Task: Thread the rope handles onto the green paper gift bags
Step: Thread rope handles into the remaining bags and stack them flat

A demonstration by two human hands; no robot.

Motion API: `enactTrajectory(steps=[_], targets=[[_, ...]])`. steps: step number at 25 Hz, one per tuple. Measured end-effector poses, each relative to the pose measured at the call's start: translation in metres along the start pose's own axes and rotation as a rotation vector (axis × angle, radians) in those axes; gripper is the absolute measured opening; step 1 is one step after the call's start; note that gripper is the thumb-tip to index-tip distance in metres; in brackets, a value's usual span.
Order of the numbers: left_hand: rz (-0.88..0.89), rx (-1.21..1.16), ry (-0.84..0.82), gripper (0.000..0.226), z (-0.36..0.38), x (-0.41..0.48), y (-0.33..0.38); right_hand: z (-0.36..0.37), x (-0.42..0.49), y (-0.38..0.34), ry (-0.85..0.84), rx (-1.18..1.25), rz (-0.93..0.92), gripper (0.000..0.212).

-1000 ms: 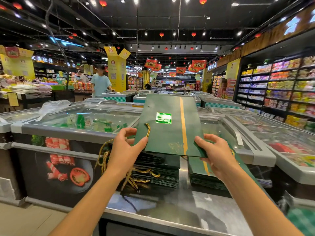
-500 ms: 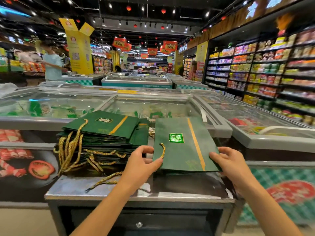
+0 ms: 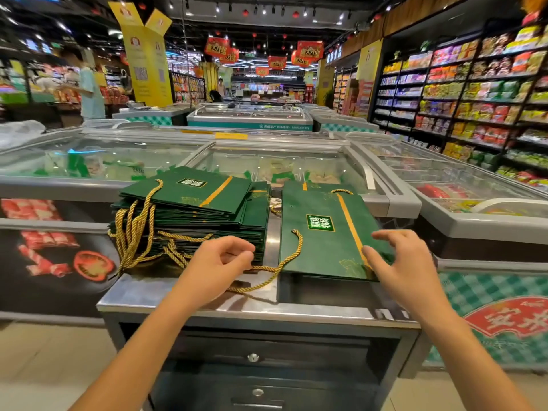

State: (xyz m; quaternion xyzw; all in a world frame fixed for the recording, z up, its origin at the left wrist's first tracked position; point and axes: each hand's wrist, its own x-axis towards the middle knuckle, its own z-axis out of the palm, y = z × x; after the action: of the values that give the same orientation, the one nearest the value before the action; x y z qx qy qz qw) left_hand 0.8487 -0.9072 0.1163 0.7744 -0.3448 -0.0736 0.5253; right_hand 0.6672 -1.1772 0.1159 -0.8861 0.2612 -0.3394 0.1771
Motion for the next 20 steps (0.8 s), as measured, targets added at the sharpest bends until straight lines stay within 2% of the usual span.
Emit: enactTrajectory(steps=[5,8,11,15,20], targets=[[0.027,0.114,0.088,0.015,-0.041,-0.012,-0.02,0.024,-0.015,-0.061,-0.121,0.081,-0.379,0.025],[0.099,0.373,0.12,0.016,-0.059,-0.022,-0.037,0.049,-0.023,-0.1,-0.221,0.082,-0.522,0.025],[0.146,0.572,0.047,0.02,-0.071,-0.033,-0.053,0.071,-0.027,-0.137,-0.262,0.034,-0.678,0.029],[0.172,0.642,0.033,0.039,-0.069,-0.041,-0.068,0.099,-0.024,-0.176,-0.517,-0.144,-0.648,0.034],[0.178,0.622,0.058,0.038,-0.068,-0.041,-0.071,0.117,-0.021,-0.186,-0.554,-0.183,-0.579,0.024]])
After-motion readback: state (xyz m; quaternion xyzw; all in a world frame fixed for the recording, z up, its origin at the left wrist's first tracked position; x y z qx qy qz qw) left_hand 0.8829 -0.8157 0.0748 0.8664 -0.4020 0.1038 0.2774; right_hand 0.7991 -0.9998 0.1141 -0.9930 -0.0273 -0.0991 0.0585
